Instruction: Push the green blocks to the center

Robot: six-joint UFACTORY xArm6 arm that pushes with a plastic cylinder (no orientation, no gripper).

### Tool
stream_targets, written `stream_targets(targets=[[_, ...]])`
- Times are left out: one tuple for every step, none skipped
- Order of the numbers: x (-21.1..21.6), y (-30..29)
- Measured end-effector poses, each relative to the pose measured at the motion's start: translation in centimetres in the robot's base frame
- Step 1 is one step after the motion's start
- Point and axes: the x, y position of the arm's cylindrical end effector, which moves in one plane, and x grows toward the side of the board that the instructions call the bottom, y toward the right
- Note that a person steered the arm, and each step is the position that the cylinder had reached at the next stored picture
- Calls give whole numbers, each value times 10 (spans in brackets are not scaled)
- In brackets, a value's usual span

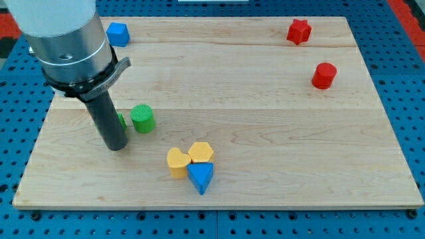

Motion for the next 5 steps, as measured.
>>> stream_targets(targets=[[-16,5],[-49,27],[-64,58],[-88,92],[-116,131]])
